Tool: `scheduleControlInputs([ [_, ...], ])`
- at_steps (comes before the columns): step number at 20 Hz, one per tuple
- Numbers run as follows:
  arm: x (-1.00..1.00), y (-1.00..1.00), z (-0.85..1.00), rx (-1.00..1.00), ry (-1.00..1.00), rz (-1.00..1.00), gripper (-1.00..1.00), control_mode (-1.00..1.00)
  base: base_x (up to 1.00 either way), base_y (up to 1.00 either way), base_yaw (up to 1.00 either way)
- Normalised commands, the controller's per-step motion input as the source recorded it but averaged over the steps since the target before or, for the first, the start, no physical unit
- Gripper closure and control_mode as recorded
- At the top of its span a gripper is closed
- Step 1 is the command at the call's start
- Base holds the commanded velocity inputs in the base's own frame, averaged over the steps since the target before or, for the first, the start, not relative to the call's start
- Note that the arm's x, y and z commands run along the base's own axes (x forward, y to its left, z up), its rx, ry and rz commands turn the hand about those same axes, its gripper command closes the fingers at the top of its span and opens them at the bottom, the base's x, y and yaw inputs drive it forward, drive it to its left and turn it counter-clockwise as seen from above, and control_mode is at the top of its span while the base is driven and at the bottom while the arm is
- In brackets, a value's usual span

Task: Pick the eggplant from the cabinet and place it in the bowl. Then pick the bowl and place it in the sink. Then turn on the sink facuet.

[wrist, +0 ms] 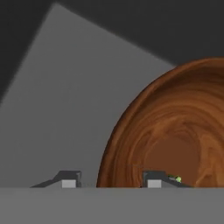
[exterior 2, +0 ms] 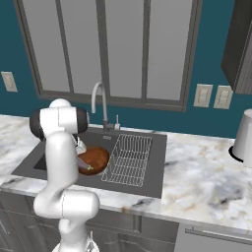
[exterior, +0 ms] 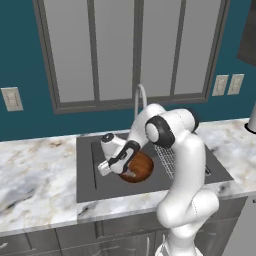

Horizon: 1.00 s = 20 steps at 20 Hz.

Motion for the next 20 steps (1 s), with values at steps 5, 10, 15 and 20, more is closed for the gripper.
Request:
scheduleControlInputs([
  [5,-0.01,-0.13,0.90,0.07,-0.12,-0.01,-1.00,-1.00,0.00,0.00,0.00],
  [10,-0.34,-0.04,1.00,0.14,-0.09,0.00,-1.00,-1.00,0.00,0.00,0.00],
  [15,-0.74,0.00,1.00,0.17,-0.07,0.00,-1.00,-1.00,0.00,0.00,0.00],
  [20,-0.69,0.01,0.72,0.09,-0.11,0.00,-1.00,-1.00,0.00,0.00,0.00],
])
